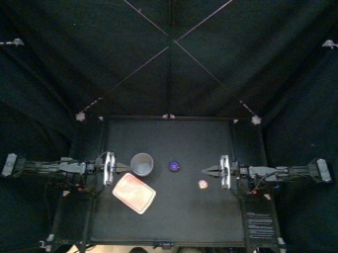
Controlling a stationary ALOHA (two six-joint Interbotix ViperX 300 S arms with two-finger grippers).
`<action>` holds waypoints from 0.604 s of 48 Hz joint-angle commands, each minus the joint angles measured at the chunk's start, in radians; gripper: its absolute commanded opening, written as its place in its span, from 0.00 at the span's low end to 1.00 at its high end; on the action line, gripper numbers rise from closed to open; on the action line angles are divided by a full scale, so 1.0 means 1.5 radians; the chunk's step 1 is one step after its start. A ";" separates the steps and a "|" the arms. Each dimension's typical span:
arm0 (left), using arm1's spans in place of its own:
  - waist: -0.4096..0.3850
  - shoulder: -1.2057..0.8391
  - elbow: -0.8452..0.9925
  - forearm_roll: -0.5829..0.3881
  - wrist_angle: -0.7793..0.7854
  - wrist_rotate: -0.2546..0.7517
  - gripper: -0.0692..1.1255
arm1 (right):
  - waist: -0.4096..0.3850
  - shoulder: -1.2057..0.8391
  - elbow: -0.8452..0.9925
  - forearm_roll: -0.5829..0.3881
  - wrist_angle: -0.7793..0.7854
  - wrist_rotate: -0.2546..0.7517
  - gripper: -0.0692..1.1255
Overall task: Pick the onion then place it in the grey bowl
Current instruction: Pick the onion
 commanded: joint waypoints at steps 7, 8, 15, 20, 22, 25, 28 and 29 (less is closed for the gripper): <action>0.017 0.004 -0.036 0.000 0.085 0.002 0.11 | -0.035 0.020 -0.029 0.032 0.056 0.020 0.16; 0.017 0.003 -0.039 0.000 0.088 0.002 0.11 | -0.040 0.021 -0.033 0.036 0.067 0.020 0.18; 0.027 0.004 -0.050 -0.001 0.103 0.003 0.11 | -0.061 0.026 -0.048 0.080 0.137 0.022 0.47; 0.030 0.003 -0.051 -0.001 0.103 0.003 0.12 | -0.079 0.027 -0.045 0.138 0.146 0.021 0.80; 0.030 0.004 -0.050 -0.001 0.103 0.003 0.11 | -0.085 0.027 -0.043 0.155 0.151 0.021 0.91; 0.030 0.003 -0.050 0.000 0.103 0.002 0.12 | -0.088 0.028 -0.039 0.172 0.167 0.020 0.98; 0.030 0.004 -0.049 0.000 0.103 0.003 0.12 | -0.085 0.031 -0.033 0.185 0.208 0.021 0.95; 0.032 0.004 -0.048 0.000 0.103 0.003 0.12 | -0.085 0.032 -0.032 0.187 0.226 0.021 0.93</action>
